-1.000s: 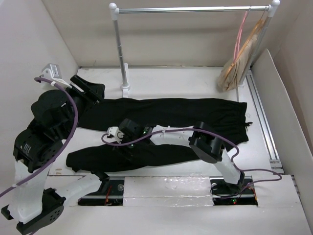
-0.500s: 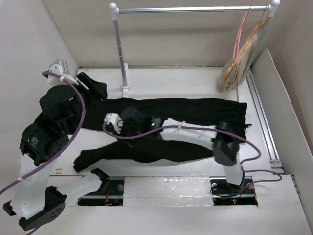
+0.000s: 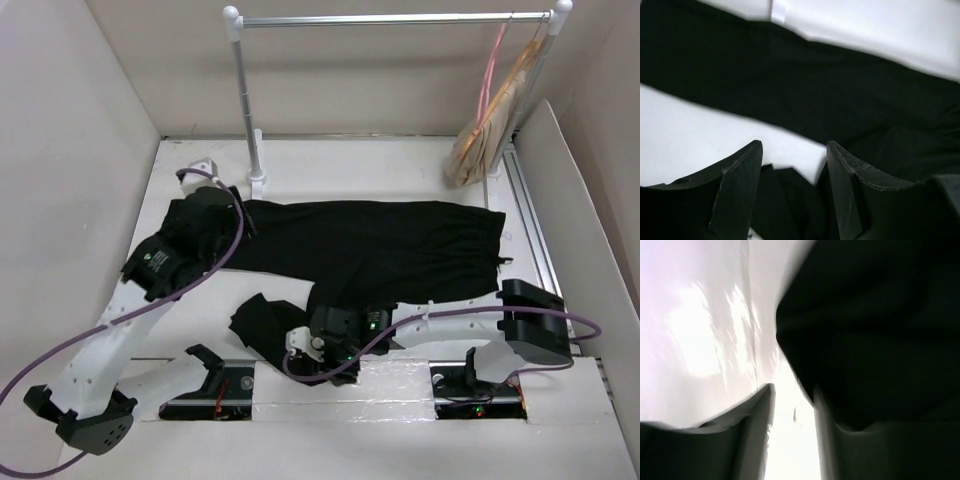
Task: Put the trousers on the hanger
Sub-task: Flatten out the trousers at the center of the board.
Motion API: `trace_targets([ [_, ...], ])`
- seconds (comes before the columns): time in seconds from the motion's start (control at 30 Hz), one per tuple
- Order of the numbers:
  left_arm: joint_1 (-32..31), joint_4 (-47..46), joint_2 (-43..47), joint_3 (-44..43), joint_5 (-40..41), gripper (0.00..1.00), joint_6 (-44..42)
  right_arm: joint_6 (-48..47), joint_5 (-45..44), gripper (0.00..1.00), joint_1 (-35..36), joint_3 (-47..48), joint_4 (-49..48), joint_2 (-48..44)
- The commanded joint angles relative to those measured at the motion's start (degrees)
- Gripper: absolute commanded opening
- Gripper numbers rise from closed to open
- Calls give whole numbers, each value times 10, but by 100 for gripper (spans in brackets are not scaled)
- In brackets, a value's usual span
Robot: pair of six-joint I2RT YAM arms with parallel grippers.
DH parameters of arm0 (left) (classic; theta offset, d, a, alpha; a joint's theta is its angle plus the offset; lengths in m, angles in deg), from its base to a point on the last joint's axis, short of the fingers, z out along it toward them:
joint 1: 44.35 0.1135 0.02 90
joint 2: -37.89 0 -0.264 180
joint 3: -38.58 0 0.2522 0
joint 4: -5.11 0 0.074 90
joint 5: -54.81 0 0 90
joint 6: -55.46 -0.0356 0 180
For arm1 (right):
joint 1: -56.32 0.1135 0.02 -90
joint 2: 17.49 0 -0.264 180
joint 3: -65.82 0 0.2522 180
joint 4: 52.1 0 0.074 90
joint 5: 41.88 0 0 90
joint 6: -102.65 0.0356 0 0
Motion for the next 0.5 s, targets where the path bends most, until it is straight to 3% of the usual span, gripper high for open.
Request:
trace_targets([
  [0.0, 15, 6, 2, 50, -49, 51, 27, 7, -21, 56, -7, 14, 7, -47],
  [0.27, 20, -26, 4, 253, -133, 51, 57, -10, -76, 62, -7, 74, 107, -91],
  [0.33, 20, -39, 3, 284, -135, 49, 69, -4, -80, 70, -20, 78, 102, -107],
  [0.47, 20, -49, -14, 262, -134, 55, 61, 15, -99, 72, -27, 79, 70, -121],
])
